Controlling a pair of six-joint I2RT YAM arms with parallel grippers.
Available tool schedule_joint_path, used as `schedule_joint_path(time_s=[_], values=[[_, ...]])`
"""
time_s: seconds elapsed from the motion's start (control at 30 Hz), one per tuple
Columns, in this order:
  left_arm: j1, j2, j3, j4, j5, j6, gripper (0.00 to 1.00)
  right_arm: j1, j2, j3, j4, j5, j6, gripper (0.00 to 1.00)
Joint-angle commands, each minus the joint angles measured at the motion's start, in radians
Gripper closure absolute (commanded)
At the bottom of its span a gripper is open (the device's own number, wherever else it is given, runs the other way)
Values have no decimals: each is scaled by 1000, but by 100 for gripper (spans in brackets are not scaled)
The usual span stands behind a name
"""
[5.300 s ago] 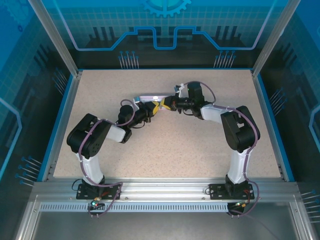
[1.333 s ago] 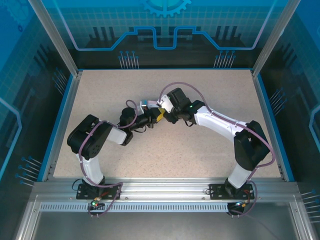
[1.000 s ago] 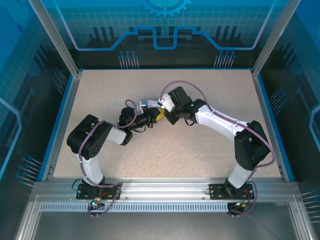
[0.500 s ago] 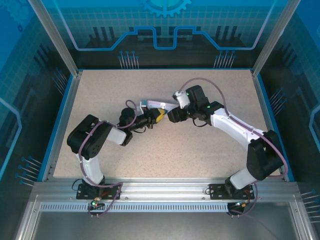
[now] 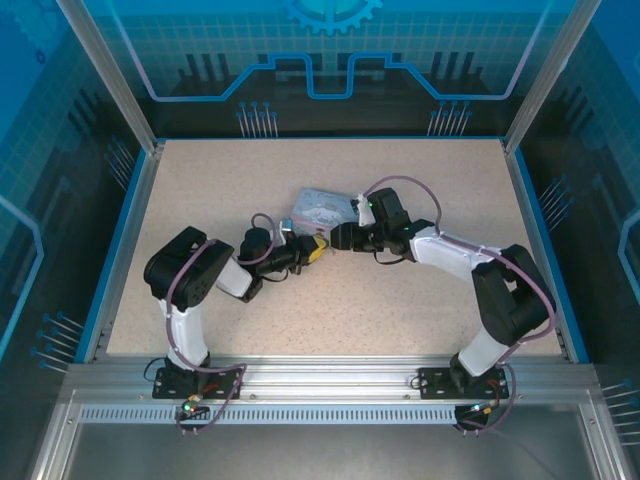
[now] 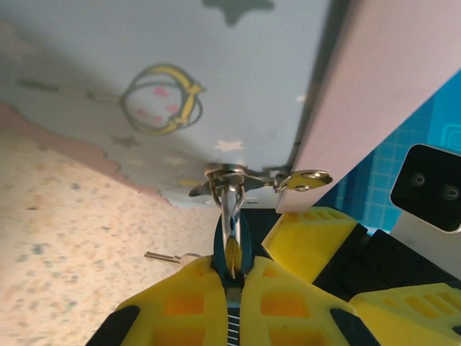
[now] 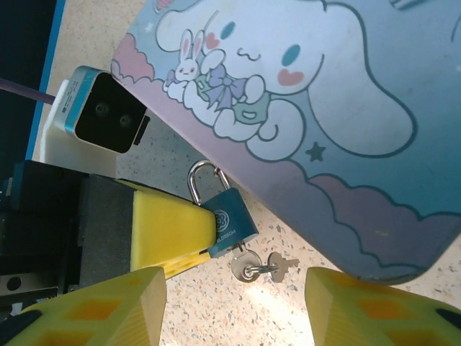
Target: Unlock a padlock with a key
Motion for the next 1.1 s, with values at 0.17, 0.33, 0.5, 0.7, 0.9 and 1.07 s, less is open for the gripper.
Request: schedule_joint_path(time_s=[0.17,0.33,0.5,0.7,0.9,1.07], values=[[-2,68,-58,59,49,89,68,6,122,19,113,50,115,46],[12,36,-129,81,47,106,14,3,148,56,116,74,128,46],[43,-58,-198,60,38,131,1,-14,179,119,95,79,129,45],[59,-245,-201,-133,35,208,1,-46,217,198,68,73,121,44],[60,-558,-61,-705,-29,470,1,-82,262,293,10,45,94,43],[59,-737,132,-1143,-148,701,1,-87,171,241,36,10,92,42]])
